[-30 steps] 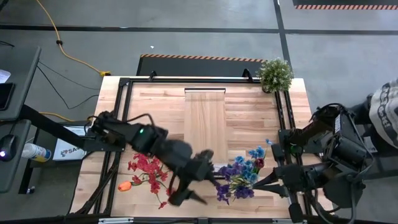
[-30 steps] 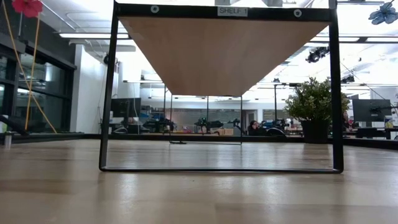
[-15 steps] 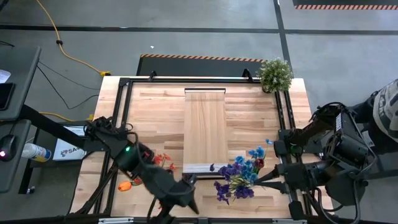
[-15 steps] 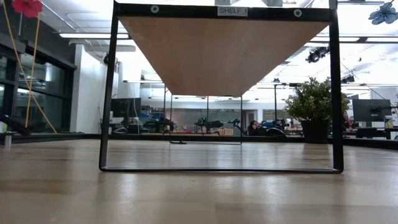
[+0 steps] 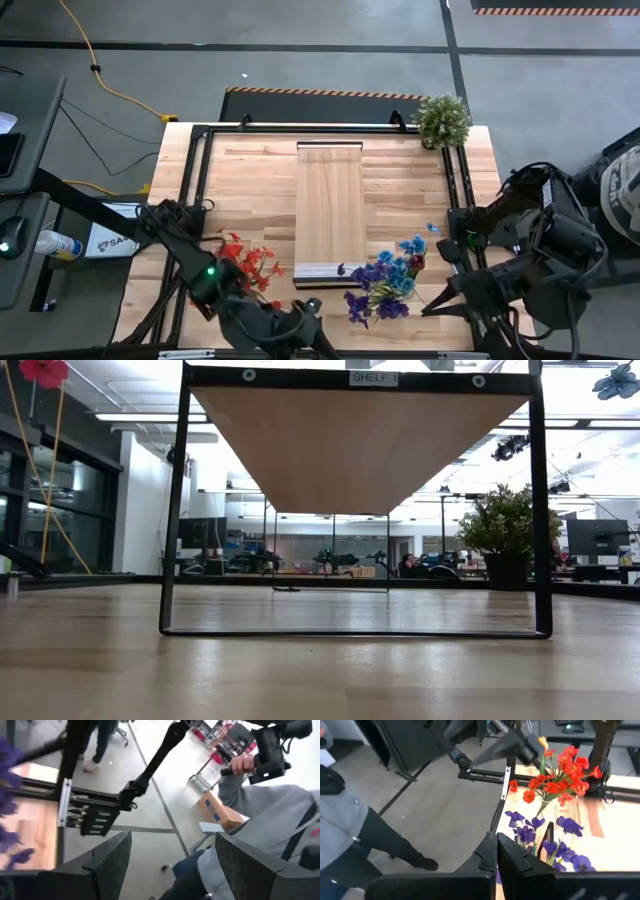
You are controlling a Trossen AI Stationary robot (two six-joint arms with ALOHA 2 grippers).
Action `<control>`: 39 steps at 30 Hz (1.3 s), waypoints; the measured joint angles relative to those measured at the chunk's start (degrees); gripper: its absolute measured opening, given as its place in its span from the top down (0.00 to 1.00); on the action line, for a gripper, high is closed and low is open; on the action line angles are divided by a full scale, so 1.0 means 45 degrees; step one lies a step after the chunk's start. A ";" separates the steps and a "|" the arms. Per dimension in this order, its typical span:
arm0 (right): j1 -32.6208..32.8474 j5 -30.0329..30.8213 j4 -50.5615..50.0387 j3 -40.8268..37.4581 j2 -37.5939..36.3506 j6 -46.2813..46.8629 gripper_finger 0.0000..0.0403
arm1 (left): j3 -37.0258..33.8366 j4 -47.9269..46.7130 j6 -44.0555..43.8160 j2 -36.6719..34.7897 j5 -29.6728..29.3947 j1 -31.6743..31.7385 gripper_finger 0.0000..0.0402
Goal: Pick and place flowers into a vace then onto a shelf
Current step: Put the violet flowers into the right transparent vase
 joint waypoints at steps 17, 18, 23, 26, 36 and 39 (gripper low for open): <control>0.0323 -0.1898 -0.0046 0.0000 0.0597 0.0487 1.00 | 0.0028 -0.0887 -0.0585 0.0538 -0.1707 -0.0247 0.20; 0.0443 -0.1896 -0.0172 0.0000 0.0734 0.0795 1.00 | 0.0038 -0.1209 -0.0598 0.0432 -0.2008 -0.0256 0.20; 0.1146 -0.1326 -0.0908 -0.0005 0.1376 0.2736 1.00 | 0.0058 -0.3151 -0.1154 -0.0047 -0.3354 -0.0350 0.20; 0.1618 -0.0459 -0.1124 -0.0005 0.1776 0.3740 1.00 | 0.0058 -0.3895 -0.1265 -0.0352 -0.3907 -0.0336 0.20; 0.2497 0.1189 -0.1745 -0.0005 0.3022 0.6857 1.00 | 0.0058 -0.5842 -0.1427 -0.1496 -0.5129 -0.0330 0.20; 0.2515 0.0811 -0.2434 -0.0005 0.3314 0.8216 1.00 | 0.0058 -0.6360 -0.1627 -0.1792 -0.5180 -0.0354 0.20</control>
